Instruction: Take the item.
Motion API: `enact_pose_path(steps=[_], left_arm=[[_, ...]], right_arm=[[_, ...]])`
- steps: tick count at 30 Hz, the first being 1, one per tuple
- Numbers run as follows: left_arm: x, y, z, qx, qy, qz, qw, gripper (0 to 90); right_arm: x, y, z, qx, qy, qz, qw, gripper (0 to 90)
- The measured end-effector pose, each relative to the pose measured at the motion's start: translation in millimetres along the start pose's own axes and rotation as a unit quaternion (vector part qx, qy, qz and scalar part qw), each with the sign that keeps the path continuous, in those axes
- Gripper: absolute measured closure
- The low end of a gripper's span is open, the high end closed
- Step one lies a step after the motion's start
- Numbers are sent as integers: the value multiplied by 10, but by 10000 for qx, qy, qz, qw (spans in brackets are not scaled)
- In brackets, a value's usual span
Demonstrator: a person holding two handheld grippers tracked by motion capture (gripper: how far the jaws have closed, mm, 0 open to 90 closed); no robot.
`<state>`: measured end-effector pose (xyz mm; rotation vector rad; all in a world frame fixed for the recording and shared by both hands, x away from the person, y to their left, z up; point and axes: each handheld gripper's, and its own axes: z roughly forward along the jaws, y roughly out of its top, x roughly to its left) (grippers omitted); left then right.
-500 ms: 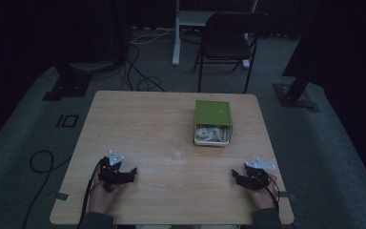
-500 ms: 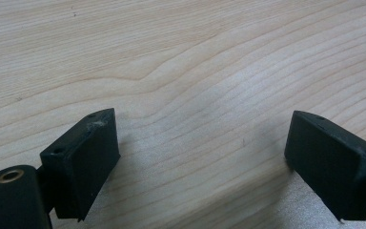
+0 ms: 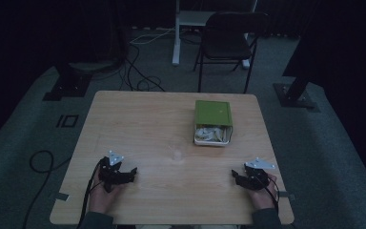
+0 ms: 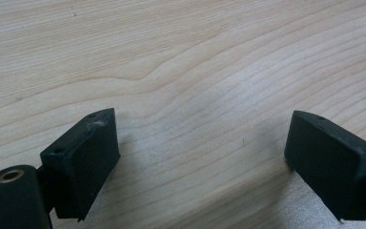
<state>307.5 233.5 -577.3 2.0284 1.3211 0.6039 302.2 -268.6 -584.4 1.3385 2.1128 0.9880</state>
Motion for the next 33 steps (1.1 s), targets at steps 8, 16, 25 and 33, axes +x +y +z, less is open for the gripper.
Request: enact_pose_path(steps=[8,16,25,33], left_arm=[[0,0,0,1,0,2,10000,120],[0,0,0,-1,-1,1,10000,120],[0,0,0,0,0,1,10000,120],[0,0,0,1,0,1,10000,120]], right_arm=[[29,15,-14,75,-35,53,10000,393],[61,16,-49,58,41,116,9999,405],[186,99,-78,-12,167,-50,9998,411],[212,172,-116,-63,169,-161,9997,417]])
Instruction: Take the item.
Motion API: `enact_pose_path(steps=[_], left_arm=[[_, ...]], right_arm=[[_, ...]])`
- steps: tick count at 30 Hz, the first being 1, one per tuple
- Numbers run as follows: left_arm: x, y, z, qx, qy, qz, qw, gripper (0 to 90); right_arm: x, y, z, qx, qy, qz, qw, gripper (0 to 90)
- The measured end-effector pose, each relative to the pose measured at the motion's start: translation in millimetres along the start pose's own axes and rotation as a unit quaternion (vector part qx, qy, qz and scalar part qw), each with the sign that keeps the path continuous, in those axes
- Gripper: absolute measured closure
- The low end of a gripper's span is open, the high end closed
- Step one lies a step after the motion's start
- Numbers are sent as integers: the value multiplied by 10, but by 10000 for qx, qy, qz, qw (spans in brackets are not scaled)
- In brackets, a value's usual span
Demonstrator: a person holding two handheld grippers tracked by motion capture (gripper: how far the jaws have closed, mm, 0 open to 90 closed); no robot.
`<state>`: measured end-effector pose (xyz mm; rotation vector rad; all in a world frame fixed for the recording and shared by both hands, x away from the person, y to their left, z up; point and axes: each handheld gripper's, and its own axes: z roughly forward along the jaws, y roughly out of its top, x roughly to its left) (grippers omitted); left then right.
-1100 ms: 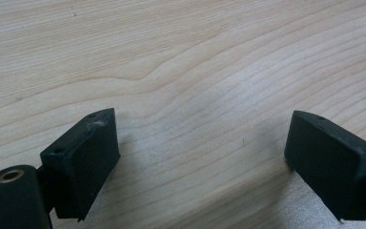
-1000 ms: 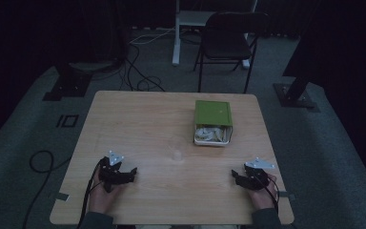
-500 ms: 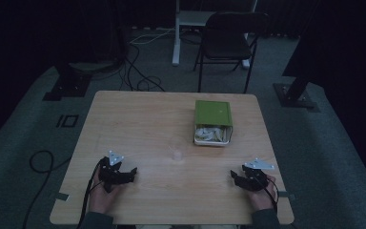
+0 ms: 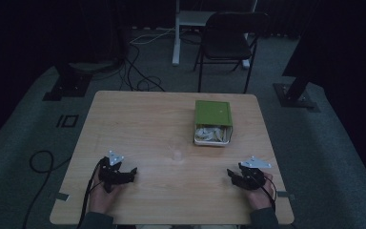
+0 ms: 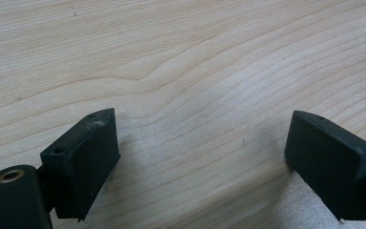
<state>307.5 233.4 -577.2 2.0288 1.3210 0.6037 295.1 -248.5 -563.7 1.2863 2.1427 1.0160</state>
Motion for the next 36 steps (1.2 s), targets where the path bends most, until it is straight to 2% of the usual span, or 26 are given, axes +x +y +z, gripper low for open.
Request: enact_pose_path(steps=[19,36], left_arm=[[0,0,0,-4,-1,-1,10000,120],[-1,-1,0,-3,2,-4,10000,120]], right_arm=[[54,141,-61,-125,51,-200,9997,440],[70,280,-71,-220,137,-273,9993,443]])
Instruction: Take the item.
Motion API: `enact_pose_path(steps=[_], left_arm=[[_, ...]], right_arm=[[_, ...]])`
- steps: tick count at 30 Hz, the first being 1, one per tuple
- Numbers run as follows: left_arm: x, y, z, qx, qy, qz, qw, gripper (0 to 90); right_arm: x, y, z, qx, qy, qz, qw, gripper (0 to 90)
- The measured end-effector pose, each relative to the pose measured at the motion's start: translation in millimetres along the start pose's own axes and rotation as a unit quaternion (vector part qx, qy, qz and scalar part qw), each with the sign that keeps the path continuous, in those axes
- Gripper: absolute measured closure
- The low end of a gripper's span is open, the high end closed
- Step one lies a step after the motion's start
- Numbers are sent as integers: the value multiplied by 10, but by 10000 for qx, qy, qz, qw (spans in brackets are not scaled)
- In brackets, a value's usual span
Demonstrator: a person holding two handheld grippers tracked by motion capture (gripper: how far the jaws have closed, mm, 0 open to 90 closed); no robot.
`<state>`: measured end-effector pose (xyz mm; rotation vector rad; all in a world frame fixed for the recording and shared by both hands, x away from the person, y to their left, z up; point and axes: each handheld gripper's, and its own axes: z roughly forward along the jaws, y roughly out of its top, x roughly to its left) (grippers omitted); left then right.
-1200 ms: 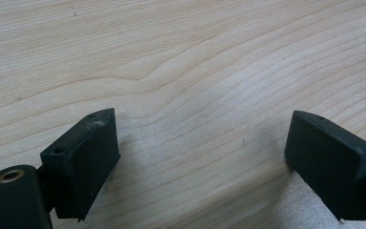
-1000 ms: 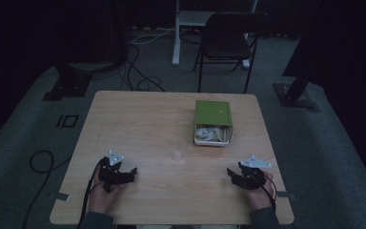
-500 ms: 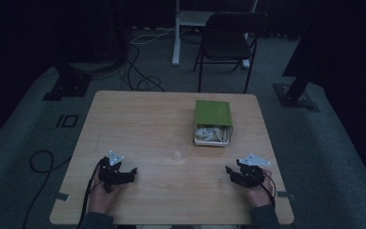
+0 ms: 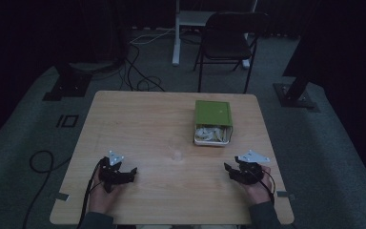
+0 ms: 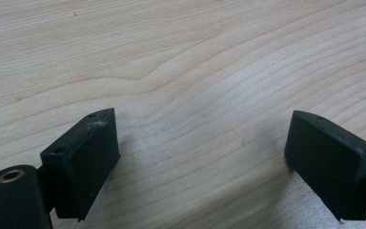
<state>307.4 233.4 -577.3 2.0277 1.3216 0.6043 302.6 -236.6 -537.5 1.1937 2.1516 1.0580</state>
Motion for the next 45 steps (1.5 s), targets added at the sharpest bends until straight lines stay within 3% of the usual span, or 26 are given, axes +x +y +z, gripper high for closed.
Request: enact_pose_path(steps=[45], left_arm=[[-1,0,0,0,1,-3,10000,120]], right_arm=[[136,347,92,-202,171,-296,9992,453]])
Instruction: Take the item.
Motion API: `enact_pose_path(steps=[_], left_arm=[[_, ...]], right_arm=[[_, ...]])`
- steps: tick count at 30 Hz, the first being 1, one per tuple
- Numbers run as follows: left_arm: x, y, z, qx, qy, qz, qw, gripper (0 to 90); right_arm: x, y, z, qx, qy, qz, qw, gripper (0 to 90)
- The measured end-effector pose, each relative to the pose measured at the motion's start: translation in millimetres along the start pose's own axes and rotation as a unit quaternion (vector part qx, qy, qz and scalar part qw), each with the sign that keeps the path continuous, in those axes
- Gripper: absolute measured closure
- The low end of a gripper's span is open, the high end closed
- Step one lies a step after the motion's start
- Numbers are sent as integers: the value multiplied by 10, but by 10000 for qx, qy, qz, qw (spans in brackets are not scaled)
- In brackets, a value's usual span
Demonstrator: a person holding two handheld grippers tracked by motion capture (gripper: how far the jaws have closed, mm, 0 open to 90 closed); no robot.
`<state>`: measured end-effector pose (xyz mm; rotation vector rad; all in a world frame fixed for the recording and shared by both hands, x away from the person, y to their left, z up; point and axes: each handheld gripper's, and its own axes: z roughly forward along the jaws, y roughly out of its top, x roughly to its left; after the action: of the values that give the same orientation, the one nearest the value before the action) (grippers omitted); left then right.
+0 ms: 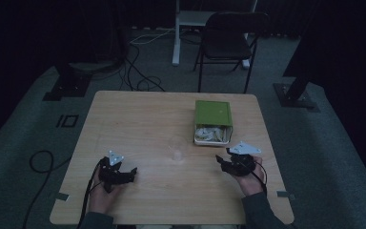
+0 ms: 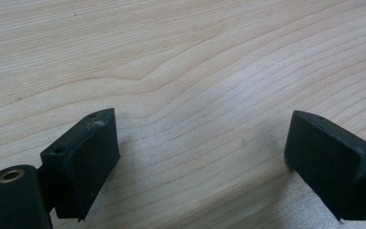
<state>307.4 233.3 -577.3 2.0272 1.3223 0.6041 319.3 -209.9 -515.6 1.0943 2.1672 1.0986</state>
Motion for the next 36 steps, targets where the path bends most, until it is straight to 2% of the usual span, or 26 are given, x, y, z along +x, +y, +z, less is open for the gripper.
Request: enact_pose_path(steps=[25,36], left_arm=[[0,0,0,1,1,0,10000,120],[0,0,0,0,1,2,10000,120]], right_arm=[[11,97,103,-4,47,-74,10000,447],[9,156,185,-8,91,-36,10000,416]])
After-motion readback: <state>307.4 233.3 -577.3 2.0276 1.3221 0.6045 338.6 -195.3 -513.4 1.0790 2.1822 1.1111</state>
